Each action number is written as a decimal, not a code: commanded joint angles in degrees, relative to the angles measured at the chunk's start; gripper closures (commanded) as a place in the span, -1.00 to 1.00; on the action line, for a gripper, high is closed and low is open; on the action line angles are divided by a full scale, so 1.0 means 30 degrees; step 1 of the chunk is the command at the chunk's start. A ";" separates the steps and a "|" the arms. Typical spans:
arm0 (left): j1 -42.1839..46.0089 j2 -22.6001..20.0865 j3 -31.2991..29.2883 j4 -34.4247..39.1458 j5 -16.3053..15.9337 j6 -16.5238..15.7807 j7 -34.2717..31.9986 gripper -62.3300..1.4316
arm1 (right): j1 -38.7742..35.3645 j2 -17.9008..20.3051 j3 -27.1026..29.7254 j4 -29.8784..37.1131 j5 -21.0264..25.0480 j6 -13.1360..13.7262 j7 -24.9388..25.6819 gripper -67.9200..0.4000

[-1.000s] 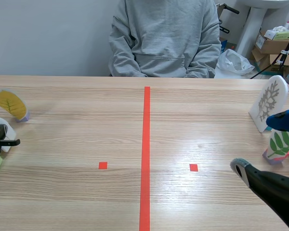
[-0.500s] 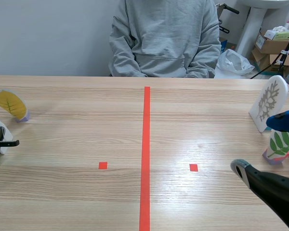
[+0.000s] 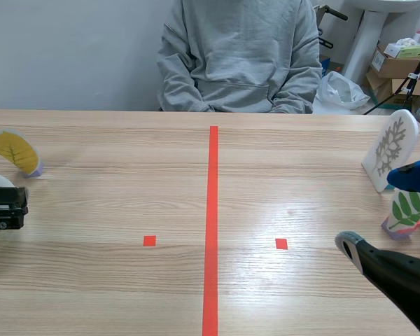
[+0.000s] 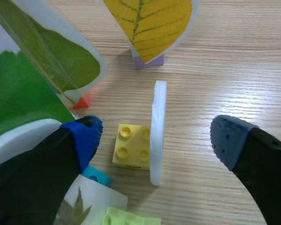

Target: Do the leaf sorting experiment

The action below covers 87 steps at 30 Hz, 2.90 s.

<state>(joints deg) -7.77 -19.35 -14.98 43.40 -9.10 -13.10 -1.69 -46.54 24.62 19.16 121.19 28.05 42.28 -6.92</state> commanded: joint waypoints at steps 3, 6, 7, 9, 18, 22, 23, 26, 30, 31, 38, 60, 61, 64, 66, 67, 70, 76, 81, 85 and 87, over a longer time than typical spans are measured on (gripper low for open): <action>0.1275 -0.0233 -0.0160 0.2630 -0.0211 -0.0066 0.0313 -0.64 | 0.0007 0.0255 0.0233 -0.0007 0.0233 0.0146 0.0262 -0.69; 0.2834 -0.0233 -0.0160 0.4962 -0.0495 -0.0066 0.0714 -0.64 | 0.0007 0.0255 0.0233 -0.0007 0.0233 0.0146 0.0262 -0.69; 0.3432 -0.0233 -0.0160 0.5770 -0.0707 -0.0066 0.0845 -0.64 | 0.0007 0.0255 0.0233 -0.0007 0.0233 0.0146 0.0262 -0.69; 0.4677 -0.0233 -0.0160 0.7315 -0.0816 -0.0066 0.1122 -0.64 | 0.0007 0.0255 0.0233 -0.0007 0.0233 0.0146 0.0270 -0.69; 1.1198 -0.0372 -0.0175 1.4083 -0.0831 -0.1195 0.1443 -0.64 | 0.0007 0.0255 0.0233 -0.0007 0.0233 0.0146 0.0262 -0.69; 1.4120 -0.0386 -0.0175 1.7660 -0.1035 -0.2557 0.1443 -0.64 | 0.0007 0.0255 0.0233 -0.0007 0.0233 0.0146 0.0262 -0.69; 1.4848 -0.0386 -0.0175 1.8637 -0.1217 -0.2812 0.1443 -0.64 | 0.0007 0.0255 0.0233 -0.0007 0.0233 0.0146 0.0262 -0.69; 1.6531 -0.0393 -0.0175 2.0990 -0.1770 -0.3716 0.1552 -0.64 | 0.0007 0.0255 0.0233 -0.0007 0.0233 0.0146 0.0262 -0.69; 1.7923 -0.0393 -0.0175 2.3307 -0.2288 -0.4801 0.2346 -0.64 | 0.0007 0.0255 0.0233 -0.0007 0.0233 0.0146 0.0270 -0.69; 1.8178 -0.0401 -0.0175 2.3773 -0.2586 -0.5027 0.2674 -0.64 | 0.0007 0.0255 0.0233 -0.0007 0.0233 0.0146 0.0270 -0.69; 1.9329 -0.0495 -0.0175 2.5580 -0.3366 -0.5413 0.3424 -0.64 | 0.0015 0.0262 0.0233 -0.0007 0.0233 0.0146 0.0277 -0.69; 1.9679 -0.0495 -0.0175 2.5951 -0.3614 -0.6003 0.3577 -0.64 | 0.0007 0.0255 0.0233 -0.0022 0.0233 0.0146 0.0270 -0.69; 1.9679 -0.0495 -0.0175 2.5951 -0.3614 -0.6003 0.3570 -0.64 | 0.0007 0.0255 0.0233 -0.0022 0.0233 0.0146 0.0262 -0.69; 1.9679 -0.0495 -0.0175 2.5951 -0.3614 -0.6003 0.3570 -0.64 | 0.0007 0.0255 0.0233 -0.0022 0.0233 0.0146 0.0262 -0.69; 1.9679 -0.0495 -0.0175 2.5951 -0.3614 -0.6003 0.3570 -0.64 | 0.0007 0.0255 0.0233 -0.0022 0.0233 0.0146 0.0262 -0.69; 1.9679 -0.0495 -0.0175 2.5951 -0.3614 -0.6003 0.3570 -0.64 | 0.0007 0.0255 0.0233 -0.0022 0.0233 0.0146 0.0262 -0.69; 1.9679 -0.0495 -0.0175 2.5951 -0.3614 -0.6003 0.3563 -0.64 | 0.0007 0.0255 0.0233 -0.0022 0.0233 0.0146 0.0270 -0.69; 1.9679 -0.0495 -0.0175 2.5951 -0.3614 -0.6003 0.3504 -0.64 | 0.0007 0.0255 0.0233 -0.0022 0.0233 0.0146 0.0270 -0.69; 1.9671 -0.0495 -0.0175 2.5951 -0.3614 -0.6003 0.3504 -0.64 | 0.0007 0.0255 0.0233 -0.0022 0.0226 0.0146 0.0262 -0.69; 1.9671 -0.0495 -0.0175 2.5951 -0.3606 -0.6003 0.3504 -0.64 | 0.0007 0.0255 0.0233 -0.0022 0.0219 0.0146 0.0262 -0.69; 1.9671 -0.0495 -0.0175 2.5951 -0.3606 -0.6003 0.3504 -0.64 | 0.0007 0.0255 0.0233 -0.0022 0.0219 0.0146 0.0262 -0.69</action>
<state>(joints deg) 50.94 -20.51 -15.20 120.55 -19.55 -31.18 9.87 -46.54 24.62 19.16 121.16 28.08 42.28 -6.92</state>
